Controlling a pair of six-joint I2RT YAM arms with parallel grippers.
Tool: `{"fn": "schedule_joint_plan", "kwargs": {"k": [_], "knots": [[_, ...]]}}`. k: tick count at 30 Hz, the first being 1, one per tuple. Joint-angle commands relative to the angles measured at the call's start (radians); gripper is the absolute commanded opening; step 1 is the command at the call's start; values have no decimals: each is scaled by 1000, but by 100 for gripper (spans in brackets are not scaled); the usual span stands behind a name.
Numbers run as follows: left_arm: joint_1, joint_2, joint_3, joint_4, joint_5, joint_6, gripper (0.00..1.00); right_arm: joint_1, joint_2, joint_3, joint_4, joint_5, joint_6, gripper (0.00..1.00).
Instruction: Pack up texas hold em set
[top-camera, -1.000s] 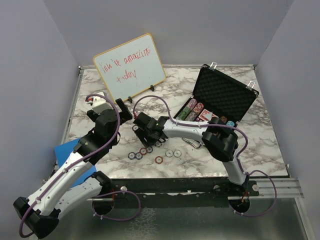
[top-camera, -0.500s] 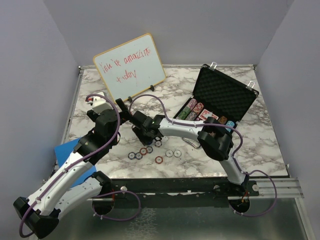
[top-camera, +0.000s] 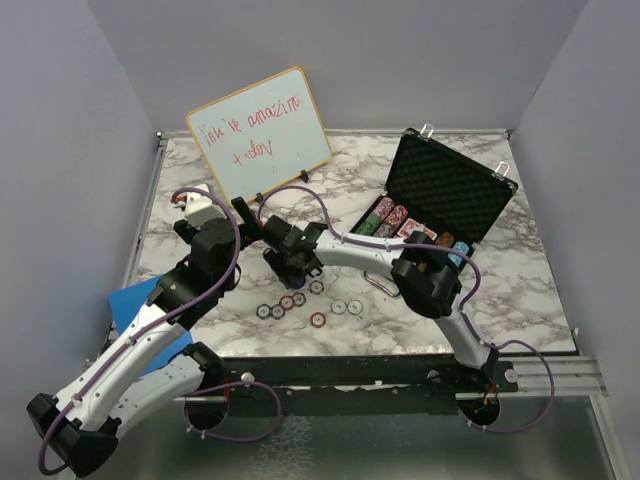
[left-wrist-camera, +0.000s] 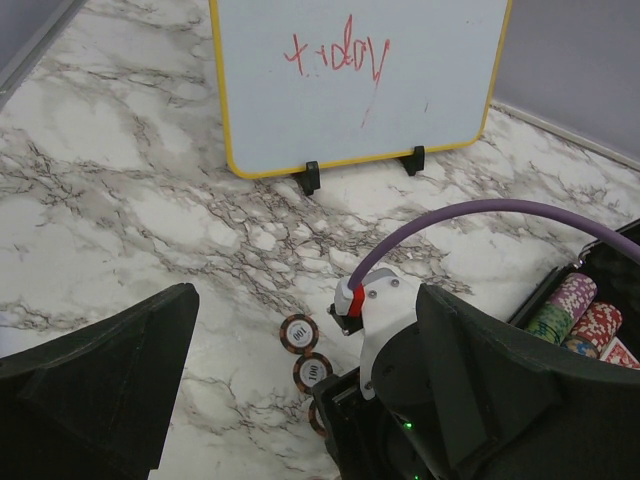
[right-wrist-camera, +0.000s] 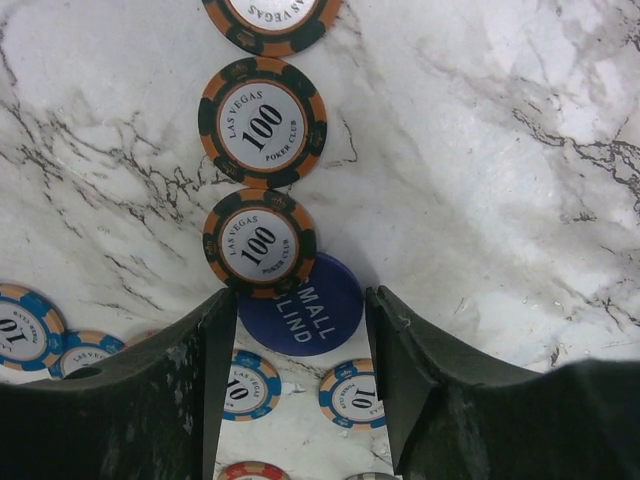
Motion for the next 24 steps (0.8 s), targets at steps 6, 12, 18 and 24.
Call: {"fn": "schedule_joint_plan", "kwargs": {"k": [6, 12, 18, 24], "knots": [[3, -6, -16, -4, -17, -11, 99, -4, 106, -54, -95, -44, -3, 41], [3, -7, -14, -4, -17, -10, 99, -5, -37, -83, -89, 3, 5, 41], [3, -10, -14, -4, -17, -10, 99, -18, -153, -123, -96, 34, 12, 41], [3, -8, -12, -4, -18, -10, 99, -55, -283, -167, -86, 92, 37, 41]]}}
